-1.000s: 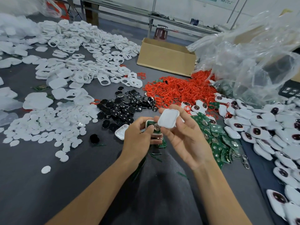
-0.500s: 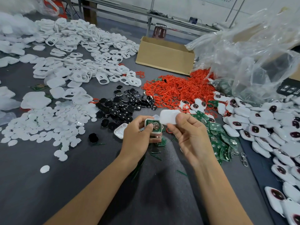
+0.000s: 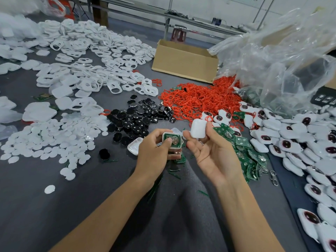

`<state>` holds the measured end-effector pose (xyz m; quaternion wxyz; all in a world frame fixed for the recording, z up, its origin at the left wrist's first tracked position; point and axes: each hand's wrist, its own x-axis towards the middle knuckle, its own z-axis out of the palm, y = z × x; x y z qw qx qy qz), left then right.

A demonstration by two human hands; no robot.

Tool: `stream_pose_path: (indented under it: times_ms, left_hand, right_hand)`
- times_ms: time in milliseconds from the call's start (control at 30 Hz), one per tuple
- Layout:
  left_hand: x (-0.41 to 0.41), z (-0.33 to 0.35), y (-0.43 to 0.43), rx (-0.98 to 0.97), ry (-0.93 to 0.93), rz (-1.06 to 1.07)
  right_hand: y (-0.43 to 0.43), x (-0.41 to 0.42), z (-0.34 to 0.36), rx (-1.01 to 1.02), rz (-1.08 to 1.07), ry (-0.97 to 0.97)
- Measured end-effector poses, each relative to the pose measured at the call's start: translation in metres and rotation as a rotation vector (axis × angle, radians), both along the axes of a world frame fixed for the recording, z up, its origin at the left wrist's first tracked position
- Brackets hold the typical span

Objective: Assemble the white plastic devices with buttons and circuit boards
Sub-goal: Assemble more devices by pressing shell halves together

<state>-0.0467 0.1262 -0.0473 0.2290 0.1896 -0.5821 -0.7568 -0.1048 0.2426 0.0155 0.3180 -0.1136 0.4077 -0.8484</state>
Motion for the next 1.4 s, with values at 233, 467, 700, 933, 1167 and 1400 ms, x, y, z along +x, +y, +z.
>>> stream_pose_path:
  times_ms: [233, 467, 700, 933, 1167, 1400]
  left_hand:
    - [0.003, 0.006, 0.000, 0.010, -0.027, -0.006]
    - [0.007, 0.018, 0.002, 0.067, -0.014, -0.056]
    - [0.008, 0.028, -0.001, 0.264, -0.003, -0.148]
    - [0.007, 0.028, 0.000, 0.264, -0.041, -0.192]
    - [0.010, 0.031, 0.002, 0.262, -0.039, -0.190]
    - [0.012, 0.032, 0.002, 0.253, 0.015, -0.220]
  right_hand:
    - [0.005, -0.003, -0.001, 0.211, -0.104, 0.192]
    - [0.005, -0.005, -0.006, 0.470, -0.316, 0.649]
    - [0.001, -0.002, -0.009, 0.546, -0.327, 0.831]
    - [-0.006, 0.000, -0.014, 0.573, -0.299, 0.878]
    - [-0.006, -0.004, -0.026, 0.714, -0.341, 0.972]
    - [-0.010, -0.004, -0.030, 0.688, -0.376, 0.938]
